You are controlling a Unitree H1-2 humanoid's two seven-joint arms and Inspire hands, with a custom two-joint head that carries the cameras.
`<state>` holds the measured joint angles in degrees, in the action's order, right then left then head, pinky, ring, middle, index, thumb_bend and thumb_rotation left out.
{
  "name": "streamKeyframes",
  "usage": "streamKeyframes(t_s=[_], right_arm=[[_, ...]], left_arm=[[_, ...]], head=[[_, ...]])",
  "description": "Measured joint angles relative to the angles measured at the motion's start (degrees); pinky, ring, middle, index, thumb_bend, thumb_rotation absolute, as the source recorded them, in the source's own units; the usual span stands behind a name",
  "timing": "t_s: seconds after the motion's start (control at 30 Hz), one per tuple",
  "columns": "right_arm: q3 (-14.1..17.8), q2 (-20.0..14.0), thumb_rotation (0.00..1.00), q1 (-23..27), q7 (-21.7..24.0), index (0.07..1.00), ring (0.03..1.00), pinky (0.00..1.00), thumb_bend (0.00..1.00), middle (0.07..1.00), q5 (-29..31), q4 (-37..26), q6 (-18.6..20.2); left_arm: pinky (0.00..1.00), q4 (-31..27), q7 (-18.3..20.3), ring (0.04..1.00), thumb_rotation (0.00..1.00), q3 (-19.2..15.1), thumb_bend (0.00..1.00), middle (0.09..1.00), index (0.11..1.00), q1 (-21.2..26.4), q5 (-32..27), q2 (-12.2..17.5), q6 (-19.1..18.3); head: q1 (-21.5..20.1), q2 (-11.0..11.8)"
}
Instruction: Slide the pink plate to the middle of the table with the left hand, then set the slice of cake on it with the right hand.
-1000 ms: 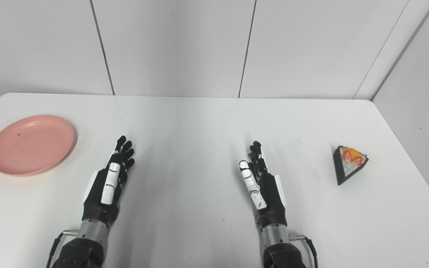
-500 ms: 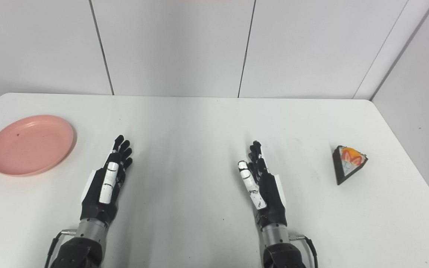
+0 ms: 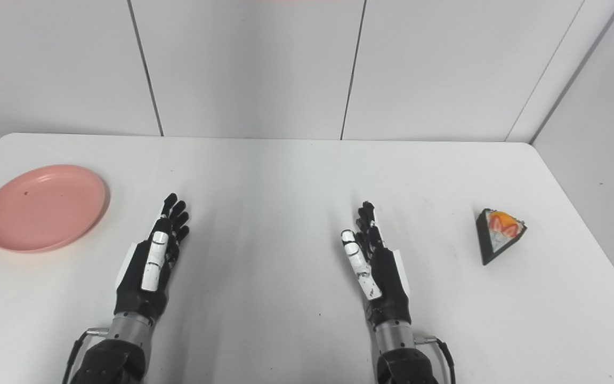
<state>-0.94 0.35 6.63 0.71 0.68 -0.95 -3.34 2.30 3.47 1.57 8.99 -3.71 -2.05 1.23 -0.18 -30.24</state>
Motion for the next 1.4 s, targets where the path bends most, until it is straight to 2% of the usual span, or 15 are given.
streamKeyframes(t_s=[0.13,0.17,0.2,0.27,0.33,0.37,0.47,0.57,0.73,0.87,0.93,1.03,1.13,1.2,1.4], right_arm=[[0.0,0.0,0.77,0.0,0.0,1.0,1.0,1.0,0.61,0.99,0.0,0.0,0.0],[0.1,0.0,0.77,0.0,0.0,1.0,1.0,1.0,0.6,0.99,0.1,0.0,0.0],[0.1,-0.1,0.78,0.0,0.0,1.0,1.0,1.0,0.6,0.991,0.2,0.0,0.0],[0.3,-0.3,0.79,0.0,0.3,1.0,1.0,1.0,0.58,0.997,0.6,0.1,0.0],[0.5,-1.1,0.8,-0.1,1.1,1.0,1.0,1.0,0.55,1.0,1.5,0.5,-0.2],[0.7,-1.8,0.81,-0.1,1.7,1.0,1.0,1.0,0.56,1.0,2.1,0.8,-0.5],[1.4,-3.3,0.85,0.1,2.9,1.0,1.0,1.0,0.56,1.0,3.7,2.3,-2.2],[1.9,-3.6,0.87,0.1,2.9,1.0,1.0,1.0,0.53,1.0,4.1,2.4,-2.9],[2.4,-3.9,0.9,-0.3,3.2,1.0,1.0,1.0,0.52,1.0,6.1,1.6,-1.8],[2.7,-4.3,0.86,0.4,3.5,1.0,1.0,1.0,0.58,1.0,6.5,2.4,-2.0],[3.1,-4.5,0.84,0.8,3.9,1.0,1.0,1.0,0.57,1.0,7.4,3.0,-2.2],[4.1,-4.5,0.81,1.2,5.0,1.0,1.0,1.0,0.58,1.0,10.0,3.6,-2.4],[4.2,-4.5,0.82,1.4,5.6,1.0,1.0,1.0,0.59,1.0,10.9,3.8,-2.6],[4.2,-4.5,0.82,1.5,5.7,1.0,1.0,1.0,0.58,1.0,10.8,3.8,-2.9],[4.2,-4.5,0.82,2.0,6.2,1.0,1.0,1.0,0.6,1.0,11.4,4.6,-4.0]], left_arm=[[1.0,0.0,0.1,1.0,0.96,0.1,0.66,1.0,1.0,0.0,-0.1,0.1,0.0],[1.0,0.0,0.1,1.0,0.96,0.1,0.66,1.0,1.0,0.0,-0.1,0.1,0.0],[1.0,0.1,0.1,1.0,0.97,0.3,0.66,1.0,1.0,0.0,-0.1,0.1,0.0],[1.0,0.1,0.1,1.0,0.99,0.5,0.65,1.0,1.0,0.0,-0.1,0.0,0.1],[1.0,0.5,0.0,1.0,0.98,0.8,0.64,1.0,1.0,0.2,0.0,0.0,0.8],[1.0,1.1,-0.2,1.0,0.96,0.7,0.63,1.0,1.0,0.4,0.2,-0.3,2.0],[1.0,4.4,-3.4,1.0,0.96,-0.8,0.6,1.0,1.0,2.4,1.0,-2.4,5.3],[1.0,8.0,-4.8,1.0,1.0,-1.9,0.63,1.0,1.0,5.7,1.2,-3.0,7.7],[1.0,11.6,-6.0,1.0,1.0,-3.9,0.7,1.0,1.0,9.6,1.3,-2.4,10.0],[1.0,12.4,-6.9,1.0,1.0,-6.9,0.71,0.997,1.0,11.1,0.2,-0.8,10.2],[1.0,12.3,-7.6,0.982,1.0,-8.7,0.7,0.98,0.987,11.6,-0.3,0.0,10.2],[0.99,12.1,-10.4,0.927,0.99,-10.7,0.71,0.925,0.937,12.8,0.0,1.1,11.3],[0.99,10.9,-13.7,0.935,1.0,-12.7,0.74,0.914,0.927,14.4,1.0,1.4,11.4],[1.0,9.2,-14.8,0.948,1.0,-13.2,0.75,0.92,0.93,15.2,1.2,1.7,11.3],[0.93,10.4,-17.3,0.859,1.0,-16.7,0.76,0.855,0.868,17.3,1.9,5.5,11.3]], head=[[0.8,0.5],[3.0,1.1],[3.0,1.1],[9.6,3.2],[9.7,3.3],[16.0,5.6],[17.0,6.1],[21.9,9.0],[24.3,10.7],[25.5,11.5],[25.9,11.7],[26.1,11.9],[26.5,12.0],[26.8,12.0],[27.2,12.3]])
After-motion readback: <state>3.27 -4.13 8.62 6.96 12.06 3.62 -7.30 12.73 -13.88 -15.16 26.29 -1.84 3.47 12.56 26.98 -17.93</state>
